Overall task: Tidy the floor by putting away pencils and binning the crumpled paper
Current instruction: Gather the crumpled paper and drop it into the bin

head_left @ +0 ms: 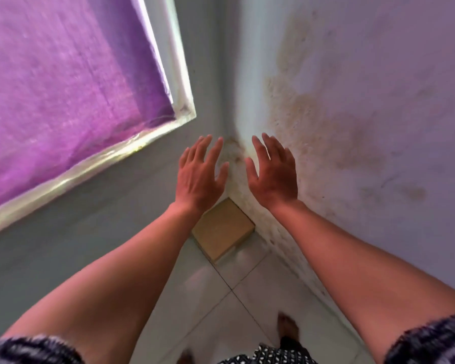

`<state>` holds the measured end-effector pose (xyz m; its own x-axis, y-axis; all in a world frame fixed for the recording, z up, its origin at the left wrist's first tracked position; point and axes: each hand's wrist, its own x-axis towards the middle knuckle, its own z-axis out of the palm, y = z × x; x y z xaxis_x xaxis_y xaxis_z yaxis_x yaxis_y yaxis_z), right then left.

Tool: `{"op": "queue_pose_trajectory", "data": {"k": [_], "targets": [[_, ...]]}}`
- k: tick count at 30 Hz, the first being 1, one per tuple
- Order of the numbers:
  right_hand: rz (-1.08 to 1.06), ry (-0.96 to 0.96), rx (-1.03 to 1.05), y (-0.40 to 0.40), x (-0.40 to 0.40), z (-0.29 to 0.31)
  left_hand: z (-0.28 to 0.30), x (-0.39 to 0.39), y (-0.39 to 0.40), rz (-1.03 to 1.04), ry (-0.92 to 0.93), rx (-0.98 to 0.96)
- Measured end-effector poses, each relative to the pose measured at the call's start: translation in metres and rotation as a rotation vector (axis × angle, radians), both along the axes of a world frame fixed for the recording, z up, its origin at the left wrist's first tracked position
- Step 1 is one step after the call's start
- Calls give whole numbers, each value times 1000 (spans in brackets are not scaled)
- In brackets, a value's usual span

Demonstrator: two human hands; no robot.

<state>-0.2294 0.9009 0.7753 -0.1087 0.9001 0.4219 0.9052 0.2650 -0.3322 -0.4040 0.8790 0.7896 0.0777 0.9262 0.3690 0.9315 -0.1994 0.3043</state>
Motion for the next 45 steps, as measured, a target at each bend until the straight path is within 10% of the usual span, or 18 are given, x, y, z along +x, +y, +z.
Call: {"op": "queue_pose_trajectory", "data": {"k": [22,45], "targets": [[-560,-10,-21,-262,-49,46,43,-50,-154,-508,-5,26],[-858,23,-99,-648,-72,0,3,-42,-478,-828,-7,-94]]}}
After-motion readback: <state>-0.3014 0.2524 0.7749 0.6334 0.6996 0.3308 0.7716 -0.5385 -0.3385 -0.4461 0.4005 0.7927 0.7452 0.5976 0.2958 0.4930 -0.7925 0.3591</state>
